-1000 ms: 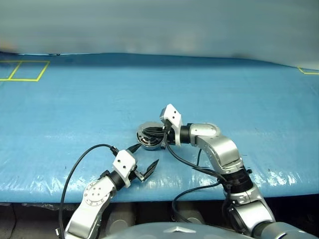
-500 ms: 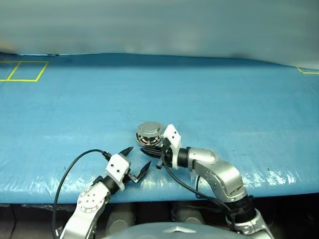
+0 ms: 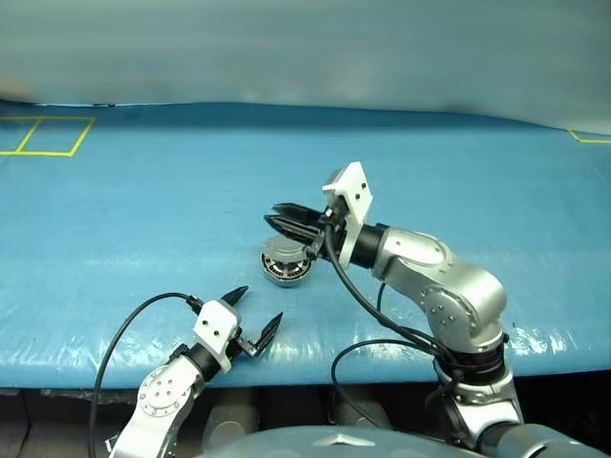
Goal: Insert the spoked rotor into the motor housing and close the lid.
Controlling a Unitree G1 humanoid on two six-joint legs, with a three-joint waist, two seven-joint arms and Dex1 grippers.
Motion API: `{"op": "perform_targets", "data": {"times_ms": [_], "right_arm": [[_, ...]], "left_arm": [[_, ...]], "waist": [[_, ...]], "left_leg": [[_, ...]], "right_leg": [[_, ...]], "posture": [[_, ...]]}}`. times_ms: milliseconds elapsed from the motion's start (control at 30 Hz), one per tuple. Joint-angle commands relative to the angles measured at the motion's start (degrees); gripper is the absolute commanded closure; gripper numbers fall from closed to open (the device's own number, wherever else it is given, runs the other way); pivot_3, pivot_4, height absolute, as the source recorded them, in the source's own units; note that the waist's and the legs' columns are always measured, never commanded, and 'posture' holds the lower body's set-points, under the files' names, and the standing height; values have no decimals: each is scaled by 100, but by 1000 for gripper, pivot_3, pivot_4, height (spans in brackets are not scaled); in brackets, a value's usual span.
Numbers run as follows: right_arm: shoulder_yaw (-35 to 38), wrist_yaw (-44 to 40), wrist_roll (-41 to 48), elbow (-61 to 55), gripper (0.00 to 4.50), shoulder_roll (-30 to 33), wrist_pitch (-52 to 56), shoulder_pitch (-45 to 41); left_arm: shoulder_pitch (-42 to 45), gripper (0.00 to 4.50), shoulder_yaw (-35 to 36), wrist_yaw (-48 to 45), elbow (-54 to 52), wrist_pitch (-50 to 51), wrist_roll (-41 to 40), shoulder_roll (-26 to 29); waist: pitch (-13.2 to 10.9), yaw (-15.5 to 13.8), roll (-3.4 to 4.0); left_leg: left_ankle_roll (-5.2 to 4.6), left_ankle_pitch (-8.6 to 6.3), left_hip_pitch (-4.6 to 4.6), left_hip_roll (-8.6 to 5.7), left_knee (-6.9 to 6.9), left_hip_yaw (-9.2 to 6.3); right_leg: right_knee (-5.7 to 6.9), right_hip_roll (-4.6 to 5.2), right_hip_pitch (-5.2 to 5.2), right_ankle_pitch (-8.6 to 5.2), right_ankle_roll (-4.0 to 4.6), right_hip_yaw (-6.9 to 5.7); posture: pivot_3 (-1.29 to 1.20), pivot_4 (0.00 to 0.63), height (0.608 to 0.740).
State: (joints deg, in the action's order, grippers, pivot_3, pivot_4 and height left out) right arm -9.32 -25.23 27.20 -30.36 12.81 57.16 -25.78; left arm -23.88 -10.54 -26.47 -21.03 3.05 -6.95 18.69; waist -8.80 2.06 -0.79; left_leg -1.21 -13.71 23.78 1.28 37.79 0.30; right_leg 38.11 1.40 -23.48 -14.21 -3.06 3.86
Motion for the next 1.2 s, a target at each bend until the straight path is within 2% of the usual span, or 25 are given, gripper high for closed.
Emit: {"op": "perform_targets", "data": {"times_ms": [33,267,600,900,1100,1133,1200], "right_arm": [[-297,124,-167,274,2252,58,152,-182],[-439,-585,-98,1465,24,370,22,-699],[-544,-1435,-82,2713,24,712,136,-1277],[-887,-1700,-199,2492,24,782,105,-1032],[-1035,-1496,-504,2428,24,760,-226,-792],[-1036,-1471,-547,2426,406,754,-290,-758],[-1063,-1474,-642,2371,898,767,-495,-679]], "left_arm": [[20,0,20,-51,-203,-145,-38,27],[69,0,-30,-62,-64,-233,-15,-30],[11,0,-6,20,-7,-344,8,-93],[-35,0,-14,51,-13,-367,10,-94],[1,0,-30,33,6,-370,18,-92],[22,0,-29,29,9,-359,15,-91],[55,0,-32,24,-10,-319,10,-86]], "waist": [[0,4,0],[-1,18,2],[-1,17,2],[-2,18,2],[-2,19,2],[-1,16,2],[-1,15,2]], "left_leg": [[-1,0,4,-1,-1,0],[-3,-1,7,1,-2,4],[-5,-2,8,1,-7,4],[-5,-2,8,2,-8,4],[-4,-2,8,2,-7,4],[-4,-2,7,2,-7,4],[-4,-2,6,2,-6,4]], "right_leg": [[-1,1,5,1,-1,1],[0,-3,3,4,-7,3],[-1,-4,2,17,-30,2],[-2,-4,1,17,-30,2],[-3,-4,1,17,-29,2],[-2,-4,1,16,-29,3],[-3,-4,3,16,-28,3]], "posture": [[0,150,740],[0,150,740],[0,150,740],[0,150,740],[0,150,740],[0,150,740],[0,150,740]]}}
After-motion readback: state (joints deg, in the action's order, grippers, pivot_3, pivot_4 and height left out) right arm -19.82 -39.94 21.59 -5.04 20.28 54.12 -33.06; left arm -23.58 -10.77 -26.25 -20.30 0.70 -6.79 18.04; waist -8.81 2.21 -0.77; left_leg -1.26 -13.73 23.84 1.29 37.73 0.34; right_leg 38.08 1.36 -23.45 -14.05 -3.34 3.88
